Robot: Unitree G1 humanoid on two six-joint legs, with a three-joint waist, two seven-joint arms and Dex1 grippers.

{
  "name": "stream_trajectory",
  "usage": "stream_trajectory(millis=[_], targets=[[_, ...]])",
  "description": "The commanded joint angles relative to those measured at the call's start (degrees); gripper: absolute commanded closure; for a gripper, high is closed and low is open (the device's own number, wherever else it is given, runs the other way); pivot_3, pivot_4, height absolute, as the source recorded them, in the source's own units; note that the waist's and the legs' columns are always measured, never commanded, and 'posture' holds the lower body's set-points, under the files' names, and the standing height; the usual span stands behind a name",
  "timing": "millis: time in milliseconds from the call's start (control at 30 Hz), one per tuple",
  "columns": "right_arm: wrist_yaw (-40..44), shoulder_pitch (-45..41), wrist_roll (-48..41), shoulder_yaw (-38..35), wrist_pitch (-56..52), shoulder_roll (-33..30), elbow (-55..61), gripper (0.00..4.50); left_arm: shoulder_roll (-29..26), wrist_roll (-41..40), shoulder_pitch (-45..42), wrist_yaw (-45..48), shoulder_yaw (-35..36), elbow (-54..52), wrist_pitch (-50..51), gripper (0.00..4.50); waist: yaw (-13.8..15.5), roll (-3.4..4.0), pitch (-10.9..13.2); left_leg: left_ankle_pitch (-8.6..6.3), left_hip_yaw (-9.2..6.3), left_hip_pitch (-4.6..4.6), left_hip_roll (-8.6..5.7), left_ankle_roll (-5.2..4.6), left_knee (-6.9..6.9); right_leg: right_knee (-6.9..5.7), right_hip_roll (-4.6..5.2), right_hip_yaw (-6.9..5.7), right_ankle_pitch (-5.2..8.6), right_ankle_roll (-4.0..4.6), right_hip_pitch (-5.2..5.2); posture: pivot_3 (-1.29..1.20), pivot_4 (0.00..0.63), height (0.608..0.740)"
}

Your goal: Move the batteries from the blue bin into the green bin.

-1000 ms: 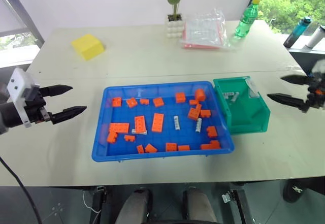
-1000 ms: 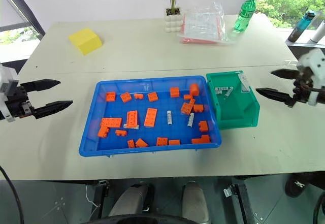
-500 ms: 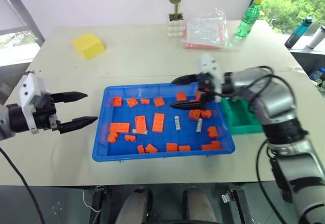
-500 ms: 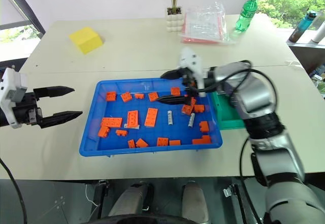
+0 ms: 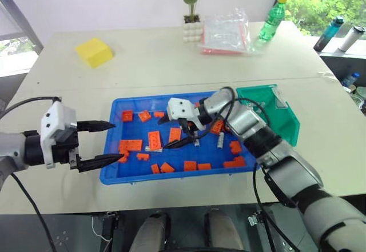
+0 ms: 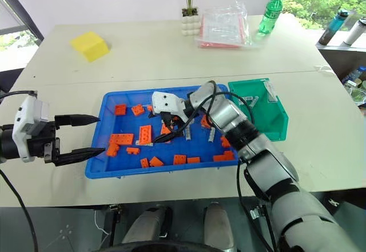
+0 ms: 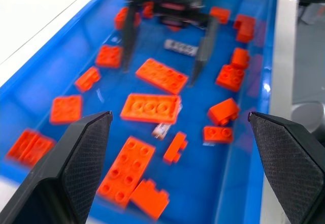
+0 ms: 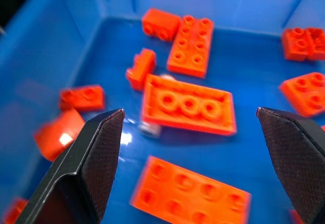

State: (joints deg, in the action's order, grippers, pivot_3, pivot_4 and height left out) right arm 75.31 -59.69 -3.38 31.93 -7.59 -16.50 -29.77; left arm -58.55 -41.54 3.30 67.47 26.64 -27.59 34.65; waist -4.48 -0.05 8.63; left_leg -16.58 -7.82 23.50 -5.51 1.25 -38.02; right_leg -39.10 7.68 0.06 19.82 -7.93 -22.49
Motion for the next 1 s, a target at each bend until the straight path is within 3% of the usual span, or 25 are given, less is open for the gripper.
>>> stream_trajectory(millis=[33,167,300,633,1000], targets=[[1.17,-3.56,3.11,0.33,7.6,3.41,-7.27,0.2,-0.71,-0.49,-0.1,-0.68,1.74,-1.78,-0.06,0.0,-0.2,0.0,0.0,0.0,-0.01,-0.02,0.02,0.0,0.02,-0.01,-0.01,-0.02,0.0,0.0,0.0,0.0,0.15,0.726],[1.85,-4.48,4.16,-1.23,11.02,5.64,-11.17,0.2,-0.59,-0.99,0.47,-1.49,2.78,-2.48,0.55,0.0,-0.22,0.0,0.0,0.0,-0.09,-0.02,-0.01,0.0,0.02,-0.01,0.0,-0.04,0.0,0.0,0.03,0.0,0.15,0.726],[5.5,-1.64,3.14,-1.9,11.94,4.91,-7.34,0.2,-0.71,-1.44,1.26,-1.76,4.0,-2.83,1.07,0.0,-0.11,0.0,0.0,0.0,-0.15,-0.02,-0.04,0.01,0.02,0.0,0.0,-0.05,0.0,0.0,0.06,0.0,0.15,0.726],[4.09,1.41,3.48,-4.06,9.01,6.14,-3.4,0.2,-1.6,-1.96,-0.47,-2.06,3.2,-2.72,2.18,0.0,-0.06,0.01,0.01,0.0,-0.16,-0.02,-0.04,0.01,0.02,0.0,0.0,-0.06,0.0,0.0,0.07,0.0,0.15,0.726],[6.09,-1.88,5.92,-3.31,11.06,9.87,-14.29,0.2,-1.62,-2.14,-4.53,-3.01,0.27,-2.01,2.51,0.0,-0.14,0.01,0.01,0.0,-0.16,-0.02,-0.05,0.01,0.02,0.0,0.0,-0.06,0.0,0.0,0.07,0.0,0.15,0.726]])
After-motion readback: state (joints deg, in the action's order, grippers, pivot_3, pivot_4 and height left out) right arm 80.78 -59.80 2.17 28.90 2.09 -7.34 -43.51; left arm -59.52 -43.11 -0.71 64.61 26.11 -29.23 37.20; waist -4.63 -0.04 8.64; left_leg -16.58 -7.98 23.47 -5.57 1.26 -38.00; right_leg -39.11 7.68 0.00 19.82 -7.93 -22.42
